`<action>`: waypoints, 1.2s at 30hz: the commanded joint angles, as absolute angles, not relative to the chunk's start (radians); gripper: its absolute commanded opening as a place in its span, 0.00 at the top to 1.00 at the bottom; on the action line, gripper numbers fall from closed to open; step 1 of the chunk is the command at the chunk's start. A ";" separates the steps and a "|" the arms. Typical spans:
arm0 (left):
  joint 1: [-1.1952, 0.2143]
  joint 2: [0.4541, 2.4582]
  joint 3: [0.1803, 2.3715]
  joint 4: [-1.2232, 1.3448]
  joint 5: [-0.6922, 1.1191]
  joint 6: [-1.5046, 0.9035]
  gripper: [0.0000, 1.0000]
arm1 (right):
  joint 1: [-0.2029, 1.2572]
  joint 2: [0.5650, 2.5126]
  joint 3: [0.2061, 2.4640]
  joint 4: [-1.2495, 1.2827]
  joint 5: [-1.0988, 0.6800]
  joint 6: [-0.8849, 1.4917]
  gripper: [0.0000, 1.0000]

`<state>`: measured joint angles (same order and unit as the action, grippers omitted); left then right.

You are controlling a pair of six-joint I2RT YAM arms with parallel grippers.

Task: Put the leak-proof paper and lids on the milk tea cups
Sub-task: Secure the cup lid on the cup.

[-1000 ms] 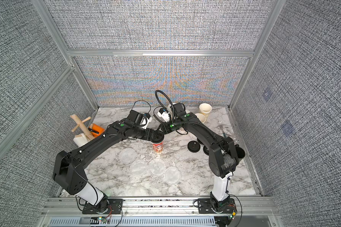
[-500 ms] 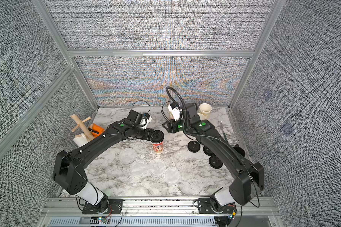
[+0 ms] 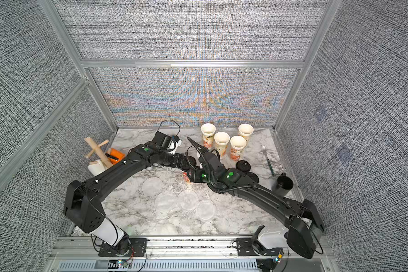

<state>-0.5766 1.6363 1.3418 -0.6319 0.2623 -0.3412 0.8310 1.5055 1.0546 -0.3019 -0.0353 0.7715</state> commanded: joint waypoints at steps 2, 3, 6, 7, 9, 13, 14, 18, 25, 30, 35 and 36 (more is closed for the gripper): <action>-0.577 1.654 1.324 -0.904 0.124 -0.313 0.30 | 0.853 1.525 1.033 -0.198 0.015 0.944 0.46; -0.577 1.654 1.323 -0.902 0.126 -0.313 0.30 | 0.854 1.527 1.028 -0.195 0.021 0.954 0.46; -0.577 1.651 1.322 -0.901 0.127 -0.310 0.30 | 0.854 1.531 1.016 -0.185 0.043 0.974 0.46; -0.577 1.651 1.321 -0.901 0.127 -0.309 0.30 | 0.854 1.531 1.013 -0.183 0.051 0.974 0.46; -0.577 1.650 1.319 -0.903 0.125 -0.307 0.30 | 0.855 1.533 1.006 -0.176 0.062 1.022 0.47; -0.577 1.648 1.316 -0.904 0.123 -0.307 0.30 | 0.853 1.546 0.997 -0.151 0.084 1.052 0.48; -0.577 1.646 1.316 -0.906 0.124 -0.306 0.30 | 0.853 1.552 1.001 -0.149 0.087 1.056 0.49; -0.577 1.641 1.313 -0.905 0.123 -0.305 0.30 | 0.852 1.575 1.018 -0.136 0.091 1.058 0.49; -0.577 1.637 1.307 -0.903 0.127 -0.305 0.30 | 0.849 1.586 1.019 -0.118 0.098 1.077 0.51; -0.577 1.644 1.305 -0.898 0.129 -0.306 0.30 | 0.844 1.603 1.019 -0.146 0.111 1.091 0.52; -0.577 1.648 1.307 -0.896 0.130 -0.305 0.30 | 0.839 1.642 1.007 -0.183 0.112 1.114 0.52; -0.577 1.648 1.307 -0.896 0.132 -0.304 0.30 | 0.840 1.648 1.000 -0.187 0.111 1.120 0.52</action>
<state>-0.5774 1.6260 1.3262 -0.6182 0.2569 -0.3412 0.8448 1.6245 1.0157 -0.1177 0.0547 1.0863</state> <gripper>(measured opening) 0.702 0.477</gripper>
